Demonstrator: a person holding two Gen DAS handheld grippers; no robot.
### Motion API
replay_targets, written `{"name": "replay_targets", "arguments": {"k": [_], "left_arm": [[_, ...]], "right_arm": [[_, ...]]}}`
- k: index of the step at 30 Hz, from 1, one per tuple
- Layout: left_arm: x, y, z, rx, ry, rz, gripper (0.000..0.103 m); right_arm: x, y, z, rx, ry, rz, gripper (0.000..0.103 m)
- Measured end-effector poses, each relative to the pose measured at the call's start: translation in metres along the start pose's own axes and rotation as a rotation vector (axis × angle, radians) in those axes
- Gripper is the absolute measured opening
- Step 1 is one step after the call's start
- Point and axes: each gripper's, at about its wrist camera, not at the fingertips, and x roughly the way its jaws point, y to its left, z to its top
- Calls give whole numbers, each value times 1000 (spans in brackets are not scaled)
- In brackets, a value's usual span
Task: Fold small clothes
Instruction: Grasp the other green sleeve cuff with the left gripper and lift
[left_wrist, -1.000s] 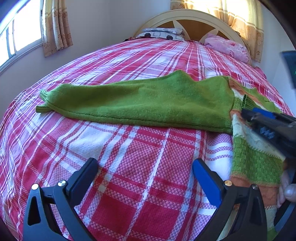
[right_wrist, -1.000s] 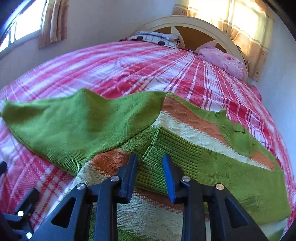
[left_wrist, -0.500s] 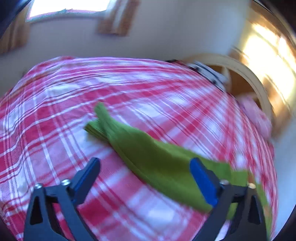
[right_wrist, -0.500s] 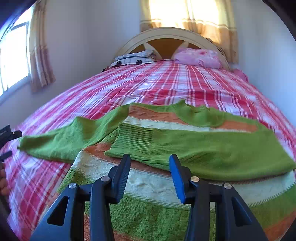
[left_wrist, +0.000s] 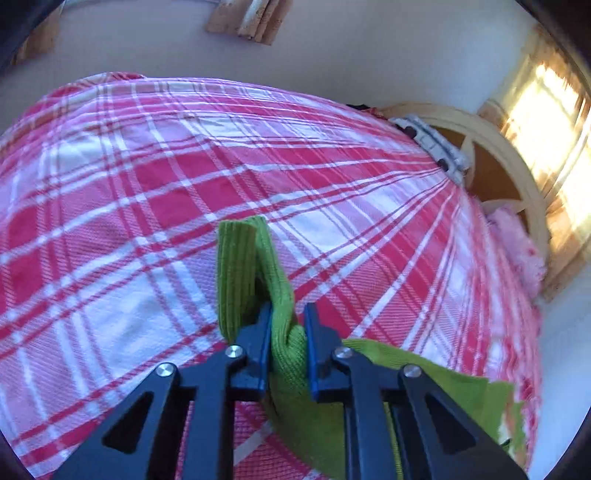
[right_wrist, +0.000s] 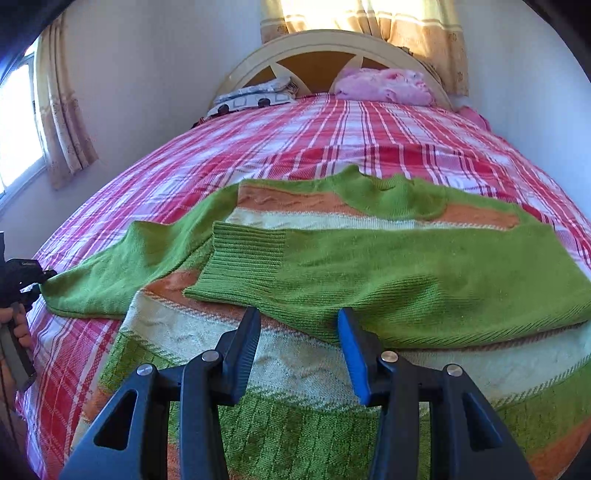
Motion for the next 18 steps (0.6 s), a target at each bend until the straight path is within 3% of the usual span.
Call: {"name": "replay_targets", "arguments": {"k": [5, 10, 15, 18], "left_arm": [[-20, -16, 3, 7, -53, -41, 14], [-81, -107, -7, 243, -163, -181, 14], [-137, -230, -76, 534, -197, -361, 14], [-149, -287, -134, 658, -160, -458, 14]], "right_arm": [[-4, -7, 0, 38, -7, 18, 45], [-35, -29, 3, 129, -109, 22, 45], [-63, -67, -1, 199, -133, -24, 45], [-80, -99, -10, 261, -138, -61, 45]]}}
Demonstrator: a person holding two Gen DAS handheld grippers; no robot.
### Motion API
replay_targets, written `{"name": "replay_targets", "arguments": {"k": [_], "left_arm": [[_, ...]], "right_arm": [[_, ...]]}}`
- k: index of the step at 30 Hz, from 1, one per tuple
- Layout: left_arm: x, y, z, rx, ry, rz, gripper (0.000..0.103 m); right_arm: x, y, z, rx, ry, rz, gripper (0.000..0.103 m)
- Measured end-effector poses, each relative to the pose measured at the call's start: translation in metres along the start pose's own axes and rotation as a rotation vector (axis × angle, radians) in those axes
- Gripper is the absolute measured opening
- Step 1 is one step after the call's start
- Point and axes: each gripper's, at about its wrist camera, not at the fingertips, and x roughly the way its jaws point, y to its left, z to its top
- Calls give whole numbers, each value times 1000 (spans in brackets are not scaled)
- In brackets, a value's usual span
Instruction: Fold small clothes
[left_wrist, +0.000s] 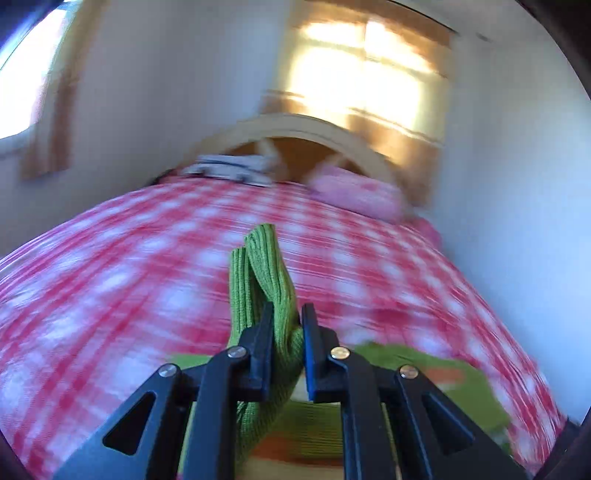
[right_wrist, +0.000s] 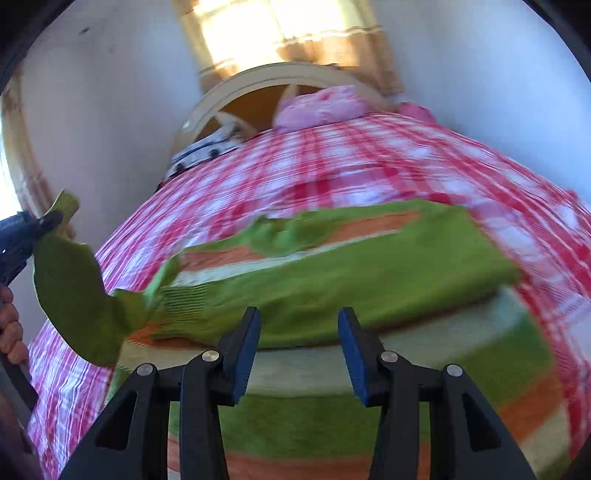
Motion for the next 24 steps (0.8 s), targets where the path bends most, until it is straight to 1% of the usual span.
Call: {"name": "replay_targets", "arguments": {"k": [2, 4, 7, 8, 9, 10, 11, 12, 13, 14, 15, 17, 18, 20, 21, 22, 23, 24], "left_arm": [[16, -42, -15, 62, 25, -36, 14], [35, -82, -40, 106, 76, -78, 14], [57, -117, -70, 164, 159, -91, 14], [56, -124, -78, 180, 180, -95, 14], [60, -132, -89, 200, 213, -96, 20], [62, -137, -98, 216, 248, -92, 22], [61, -136, -102, 223, 267, -93, 26], [57, -136, -107, 240, 286, -91, 38], [51, -135, -108, 253, 289, -89, 47], [37, -129, -109, 256, 273, -81, 62], [30, -119, -107, 247, 257, -71, 73], [13, -97, -105, 206, 234, -57, 83], [7, -84, -103, 176, 232, -48, 84], [-2, -52, -103, 122, 241, 14, 84], [-3, -37, -104, 104, 247, 56, 84], [-4, -23, -107, 89, 259, 99, 84], [-2, -11, -112, 76, 277, 141, 84], [-1, 1, -116, 65, 297, 179, 84]], "right_arm": [[-12, -25, -1, 39, -5, -31, 45], [-23, -47, -3, 70, -5, -66, 45], [-35, -74, -8, 107, 1, -104, 45], [-39, -82, -11, 113, 3, -116, 45], [-43, -89, -14, 114, 5, -133, 45], [-45, -93, -16, 114, 4, -142, 45], [-48, -97, -18, 115, 3, -148, 45], [-49, -101, -19, 118, 5, -153, 45], [-49, -104, -20, 125, 10, -155, 45], [-49, -106, -20, 133, 16, -152, 45], [-48, -108, -20, 142, 23, -143, 45], [-45, -108, -17, 154, 35, -114, 45], [-43, -105, -15, 155, 39, -99, 45], [-40, -95, -7, 153, 44, -47, 46], [-38, -90, -3, 153, 46, -24, 51], [-34, -81, 3, 145, 51, 9, 59], [-29, -72, 8, 130, 60, 44, 63], [-22, -63, 13, 114, 70, 77, 64]]}}
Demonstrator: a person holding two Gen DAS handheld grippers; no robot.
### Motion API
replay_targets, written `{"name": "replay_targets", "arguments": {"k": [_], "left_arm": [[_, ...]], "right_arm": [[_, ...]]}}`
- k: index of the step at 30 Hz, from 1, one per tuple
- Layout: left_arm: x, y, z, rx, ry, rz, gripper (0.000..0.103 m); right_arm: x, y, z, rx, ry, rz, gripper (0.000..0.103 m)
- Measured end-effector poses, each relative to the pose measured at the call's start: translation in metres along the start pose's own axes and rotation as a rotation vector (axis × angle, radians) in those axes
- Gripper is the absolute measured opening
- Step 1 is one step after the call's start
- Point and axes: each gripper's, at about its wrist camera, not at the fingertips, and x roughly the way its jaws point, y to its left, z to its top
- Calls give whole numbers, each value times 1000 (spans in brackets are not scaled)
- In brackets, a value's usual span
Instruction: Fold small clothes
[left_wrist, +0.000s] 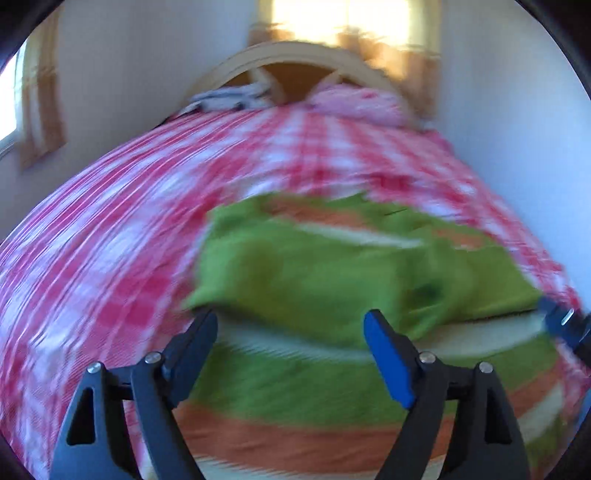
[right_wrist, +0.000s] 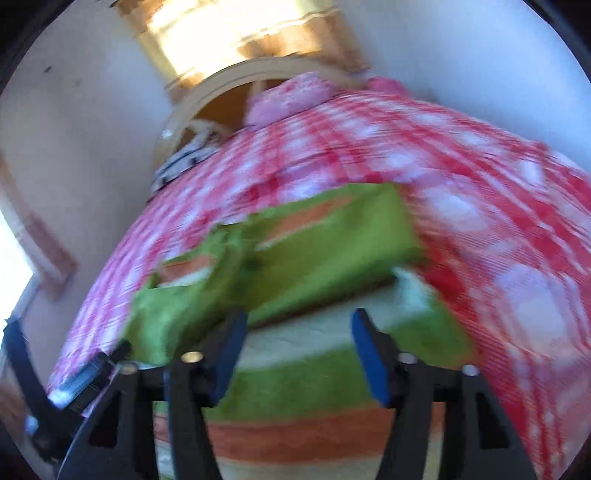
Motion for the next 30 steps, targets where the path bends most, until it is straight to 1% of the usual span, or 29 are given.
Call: {"name": "replay_targets", "arguments": {"k": [2, 4, 5, 7, 8, 9, 11, 12, 13, 14, 15, 16, 17, 18, 22, 23, 24, 25, 26, 27, 28, 29, 30], "left_arm": [[8, 13, -11, -9, 18, 49, 84], [16, 18, -24, -10, 29, 89, 84], [24, 20, -28, -19, 75, 89, 84], [27, 24, -28, -58, 89, 40, 85], [29, 28, -28, -87, 100, 14, 88], [33, 35, -30, -134, 123, -15, 92], [37, 51, -34, -251, 142, -77, 93], [38, 55, -34, -278, 140, -87, 93], [37, 55, -35, -290, 137, -94, 93], [37, 53, -35, -285, 137, -90, 93], [37, 49, -34, -270, 139, -76, 93], [37, 46, -34, -257, 141, -64, 93], [36, 45, -35, -250, 141, -59, 93], [36, 47, -35, -250, 141, -60, 93], [34, 44, -35, -259, 140, -66, 93], [34, 43, -35, -255, 141, -61, 93], [32, 43, -37, -251, 141, -57, 94], [31, 47, -37, -250, 142, -56, 94], [33, 47, -37, -250, 142, -54, 94], [34, 48, -36, -249, 142, -53, 94], [35, 48, -36, -248, 142, -52, 94], [35, 48, -35, -247, 141, -50, 94], [36, 49, -35, -245, 141, -49, 94]], "right_arm": [[17, 20, 9, -36, 23, 41, 64], [39, 38, 16, -68, 57, 55, 64], [51, 45, 19, -77, 76, 48, 64], [75, 58, 25, -103, 108, 24, 64], [86, 61, 29, -99, 123, 13, 64], [98, 59, 34, -68, 136, 6, 64], [114, 49, 39, -13, 151, -8, 63], [121, 45, 39, -2, 162, -18, 59], [131, 44, 39, -4, 184, -21, 44], [136, 45, 38, -18, 204, -9, 36], [141, 47, 37, -42, 227, 2, 23], [142, 50, 37, -69, 235, 2, 6], [139, 52, 39, -80, 235, 4, 6], [132, 51, 42, -79, 211, 10, 6], [78, 38, 58, -79, 2, -17, 6], [69, 32, 59, -74, -33, -26, 6], [62, 27, 59, -72, -61, -50, 7], [58, 19, 56, -79, -85, -95, 7], [58, 11, 52, -86, -90, -128, 7], [64, 0, 46, -91, -64, -157, 8], [71, -7, 42, -89, -27, -172, 10], [81, -19, 34, -81, 40, -192, 12], [86, -27, 31, -66, 90, -194, 13]]}}
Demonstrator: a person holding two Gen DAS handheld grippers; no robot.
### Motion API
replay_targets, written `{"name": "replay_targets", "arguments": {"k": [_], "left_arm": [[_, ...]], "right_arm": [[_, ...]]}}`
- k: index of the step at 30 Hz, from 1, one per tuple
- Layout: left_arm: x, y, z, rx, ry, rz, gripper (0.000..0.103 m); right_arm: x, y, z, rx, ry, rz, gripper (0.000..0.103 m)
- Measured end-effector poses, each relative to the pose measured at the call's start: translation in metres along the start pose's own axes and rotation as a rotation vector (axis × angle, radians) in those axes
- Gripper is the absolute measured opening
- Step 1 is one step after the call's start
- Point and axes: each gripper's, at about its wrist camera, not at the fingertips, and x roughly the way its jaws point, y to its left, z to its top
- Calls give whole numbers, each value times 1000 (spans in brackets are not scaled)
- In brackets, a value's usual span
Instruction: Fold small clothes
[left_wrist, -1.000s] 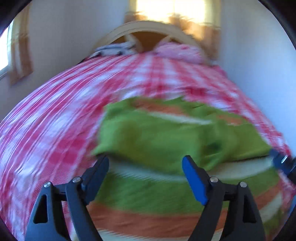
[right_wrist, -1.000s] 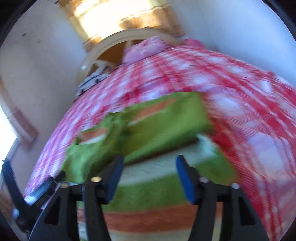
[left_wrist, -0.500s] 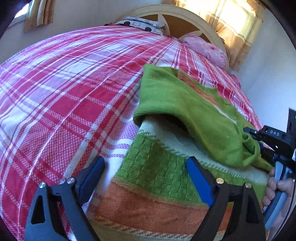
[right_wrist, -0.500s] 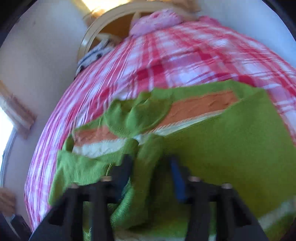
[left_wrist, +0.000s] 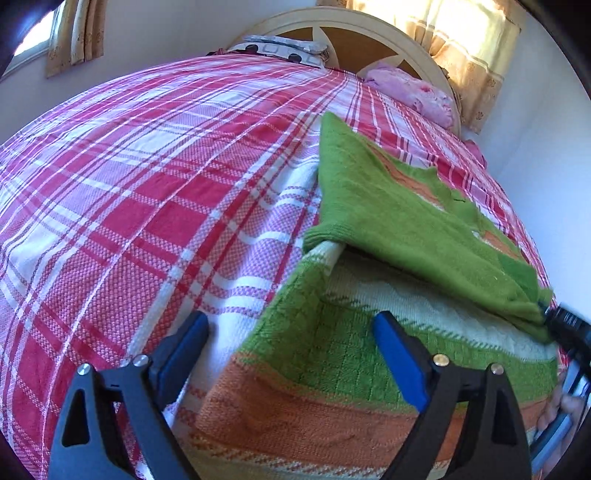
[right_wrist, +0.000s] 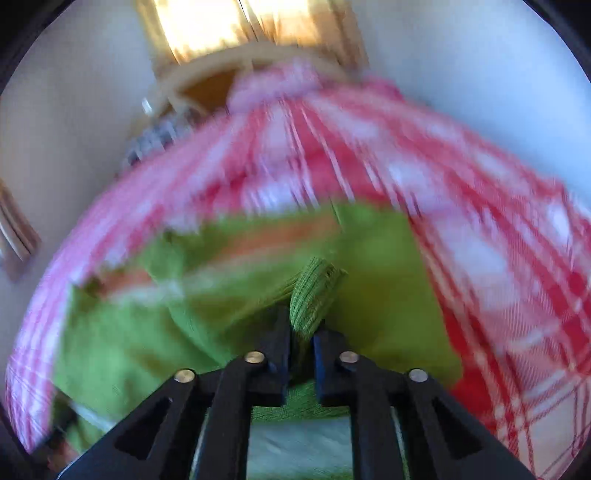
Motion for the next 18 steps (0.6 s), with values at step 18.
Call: {"name": "replay_targets", "arguments": {"k": [18], "left_arm": [[2, 0, 2, 18, 4, 41, 98]], "right_arm": [[-1, 30, -18, -213, 13, -112, 24]]}}
